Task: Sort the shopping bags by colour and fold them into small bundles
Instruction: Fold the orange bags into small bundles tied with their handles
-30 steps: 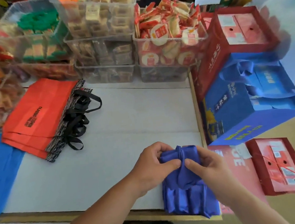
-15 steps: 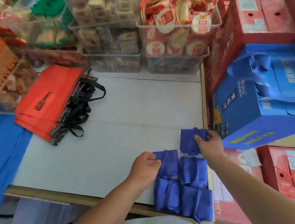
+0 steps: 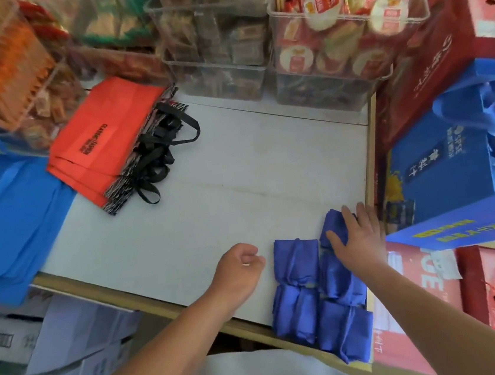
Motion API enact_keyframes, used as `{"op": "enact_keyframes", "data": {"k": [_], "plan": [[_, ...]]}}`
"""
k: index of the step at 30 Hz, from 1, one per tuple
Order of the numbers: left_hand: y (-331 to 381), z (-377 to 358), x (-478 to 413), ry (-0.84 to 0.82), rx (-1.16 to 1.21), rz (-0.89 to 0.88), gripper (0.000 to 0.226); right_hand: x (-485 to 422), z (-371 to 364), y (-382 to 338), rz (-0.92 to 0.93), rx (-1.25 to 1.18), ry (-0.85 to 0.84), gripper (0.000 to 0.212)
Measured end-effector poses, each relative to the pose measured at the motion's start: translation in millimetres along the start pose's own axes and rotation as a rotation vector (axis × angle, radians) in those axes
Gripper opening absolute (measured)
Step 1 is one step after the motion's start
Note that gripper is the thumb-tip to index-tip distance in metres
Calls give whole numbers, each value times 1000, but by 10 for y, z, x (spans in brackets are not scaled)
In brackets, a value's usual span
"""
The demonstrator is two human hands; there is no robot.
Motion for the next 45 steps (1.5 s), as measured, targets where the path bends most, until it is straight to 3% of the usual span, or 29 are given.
{"op": "enact_keyframes", "data": {"k": [3, 8, 13, 17, 23, 25, 27, 32, 35, 39, 41, 45], "plan": [[-81, 141, -51, 5, -24, -36, 23, 112, 175, -385, 114, -126, 89, 53], [-207, 518, -163, -43, -42, -53, 26, 479, 362, -1459, 175, -267, -124, 27], [-436, 1231, -558, -62, -86, -81, 28, 658, -10, -2352, 226, -255, -183, 25], [-703, 2058, -1094, -32, -149, -105, 28, 596, -340, -3040, 145, -279, -238, 22], [-699, 3213, -2036, 219, -273, -425, 28, 465, -636, -4068, 23, -416, -265, 17], [-623, 3439, -2340, 255, -359, -502, 42, 452, -706, -4286, -10, -433, -255, 16], [-564, 3576, -2639, 228, -501, -555, 55, 428, -717, -4481, -28, -437, -259, 15], [-457, 3699, -3194, 97, -800, -705, 61, 128, -652, -4911, -18, -427, -248, 14], [-393, 3578, -3422, 13, -847, -821, 65, 22, -669, -5055, -33, -450, -240, 12], [-395, 3437, -3750, 13, -854, -832, 74, -32, -750, -5061, -55, -453, -217, 13], [-452, 3388, -3860, 39, -771, -862, 64, -68, -795, -5033, -71, -459, -202, 13], [-576, 3272, -3913, 91, -703, -934, 16, -81, -877, -4983, -114, -478, -218, 14]]}}
Point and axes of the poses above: each hand's wrist, its own x-axis away from the middle knuckle, its own z-axis out of the back of the hand, y = z × x, the point moved 2 cm from there along -x, towards the middle knuckle, and after that the axes turned 10 degrees about y, right-handed, at the moved point
